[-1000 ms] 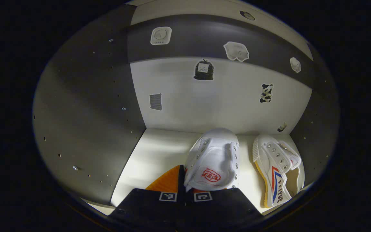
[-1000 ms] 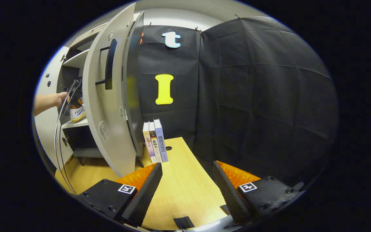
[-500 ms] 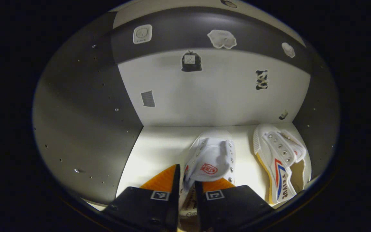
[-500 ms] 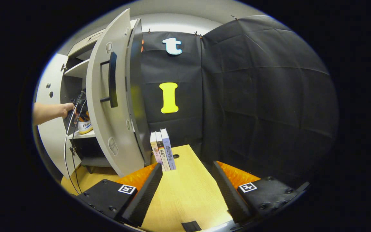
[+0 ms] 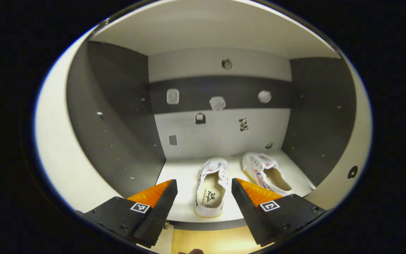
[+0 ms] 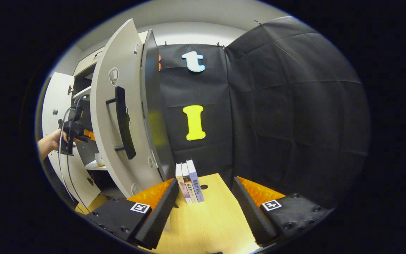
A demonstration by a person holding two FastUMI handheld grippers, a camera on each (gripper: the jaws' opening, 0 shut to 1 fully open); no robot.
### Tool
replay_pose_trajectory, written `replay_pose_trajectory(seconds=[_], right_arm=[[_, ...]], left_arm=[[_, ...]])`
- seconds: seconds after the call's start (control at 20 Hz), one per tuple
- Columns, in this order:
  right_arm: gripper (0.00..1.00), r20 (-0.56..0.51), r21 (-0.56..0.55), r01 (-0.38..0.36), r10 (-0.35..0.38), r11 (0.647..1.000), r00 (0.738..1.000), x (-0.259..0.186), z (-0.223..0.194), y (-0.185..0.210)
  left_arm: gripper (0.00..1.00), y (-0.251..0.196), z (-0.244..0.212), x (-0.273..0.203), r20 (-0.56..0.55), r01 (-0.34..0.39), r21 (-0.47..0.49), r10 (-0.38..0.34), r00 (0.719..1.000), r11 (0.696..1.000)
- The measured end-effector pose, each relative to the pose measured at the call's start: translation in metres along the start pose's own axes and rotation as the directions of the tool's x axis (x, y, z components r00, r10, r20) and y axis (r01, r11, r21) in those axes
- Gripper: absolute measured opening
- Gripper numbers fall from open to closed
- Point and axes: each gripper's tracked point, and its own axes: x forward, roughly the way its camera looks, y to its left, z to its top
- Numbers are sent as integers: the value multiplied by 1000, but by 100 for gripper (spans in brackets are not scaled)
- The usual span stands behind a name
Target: Grab one shoe with the right hand and put it into the shoe cabinet, grab the other shoe with the left hand and put it into the shoe cabinet; then close the right door with the right hand and the left door with the left hand.
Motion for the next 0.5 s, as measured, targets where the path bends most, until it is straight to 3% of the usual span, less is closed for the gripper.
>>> replay_pose_trajectory(seconds=[0.3,0.5], right_arm=[[99,69,-9,-7,8,1000,998,14,45,9],[98,112,-8,-24,25,1000,993,29,72,22]], left_arm=[[96,-12,-8,-134,212,46,-59,-33,977,997],[96,0,-48,-195,243,-7,-61,22,970,998]])
